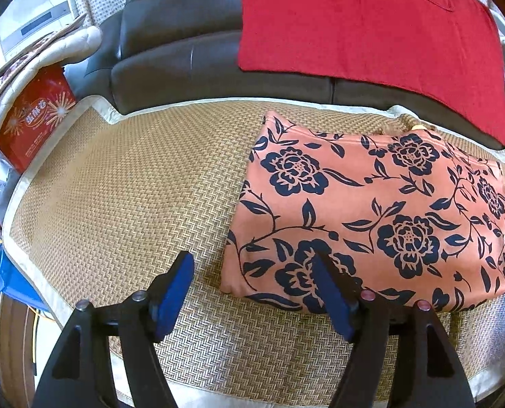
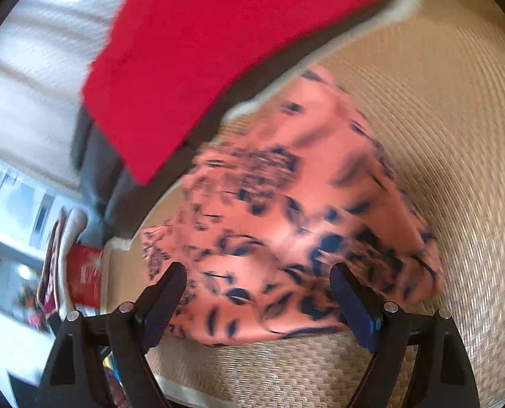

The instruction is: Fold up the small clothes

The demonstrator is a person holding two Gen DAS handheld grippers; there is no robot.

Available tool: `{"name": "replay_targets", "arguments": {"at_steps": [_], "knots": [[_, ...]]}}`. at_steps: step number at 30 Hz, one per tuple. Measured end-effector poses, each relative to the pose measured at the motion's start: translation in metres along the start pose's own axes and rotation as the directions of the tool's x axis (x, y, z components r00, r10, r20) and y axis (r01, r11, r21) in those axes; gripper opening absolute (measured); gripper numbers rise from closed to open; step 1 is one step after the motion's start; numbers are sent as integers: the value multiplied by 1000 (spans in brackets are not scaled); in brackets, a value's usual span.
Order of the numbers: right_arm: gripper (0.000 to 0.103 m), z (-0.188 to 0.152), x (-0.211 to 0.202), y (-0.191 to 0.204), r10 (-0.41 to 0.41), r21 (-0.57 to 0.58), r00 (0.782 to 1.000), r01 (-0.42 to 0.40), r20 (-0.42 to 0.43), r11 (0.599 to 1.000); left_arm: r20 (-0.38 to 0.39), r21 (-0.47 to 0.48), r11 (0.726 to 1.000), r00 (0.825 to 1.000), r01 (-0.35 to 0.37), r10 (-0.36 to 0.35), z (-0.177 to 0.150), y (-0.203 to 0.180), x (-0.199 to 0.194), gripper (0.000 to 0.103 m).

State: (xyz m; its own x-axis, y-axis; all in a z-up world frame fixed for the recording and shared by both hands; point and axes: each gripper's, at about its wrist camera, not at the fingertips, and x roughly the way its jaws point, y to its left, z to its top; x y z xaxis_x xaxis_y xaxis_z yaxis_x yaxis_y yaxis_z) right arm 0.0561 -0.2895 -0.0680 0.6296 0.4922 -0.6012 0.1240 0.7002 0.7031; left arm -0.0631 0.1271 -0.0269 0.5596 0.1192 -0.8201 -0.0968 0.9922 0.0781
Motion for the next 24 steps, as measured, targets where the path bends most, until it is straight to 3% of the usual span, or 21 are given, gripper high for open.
{"name": "replay_targets", "arguments": {"at_steps": [3, 5, 6, 9, 14, 20, 24], "knots": [[95, 9, 10, -2, -17, -14, 1000, 17, 3, 1000, 3, 8, 1000, 1000, 9, -9, 0, -3, -4, 73], [95, 15, 32, -27, -149, 53, 987, 152, -55, 987, 8, 21, 1000, 1000, 19, -20, 0, -5, -7, 73], [95, 14, 28, -32, -103, 102, 994, 106, -39, 989, 14, 32, 999, 1000, 17, -17, 0, -6, -9, 73], [95, 9, 1, -14, -10, 63, 1000, 9, 9, 998, 28, 24, 1000, 1000, -5, 4, -1, -4, -11, 77], [95, -34, -22, -15, 55, 102, 998, -54, -6, 993, 15, 27, 1000, 1000, 13, -13, 0, -10, -9, 77], [95, -74, -7, -65, 76, 297, 997, -65, -28, 953, 11, 58, 998, 999, 33, -33, 1, -26, -9, 77], [95, -65, -8, -76, 95, 337, 995, -99, 29, 936, 14, 80, 996, 999, 43, -44, 3, -36, -12, 77]]}}
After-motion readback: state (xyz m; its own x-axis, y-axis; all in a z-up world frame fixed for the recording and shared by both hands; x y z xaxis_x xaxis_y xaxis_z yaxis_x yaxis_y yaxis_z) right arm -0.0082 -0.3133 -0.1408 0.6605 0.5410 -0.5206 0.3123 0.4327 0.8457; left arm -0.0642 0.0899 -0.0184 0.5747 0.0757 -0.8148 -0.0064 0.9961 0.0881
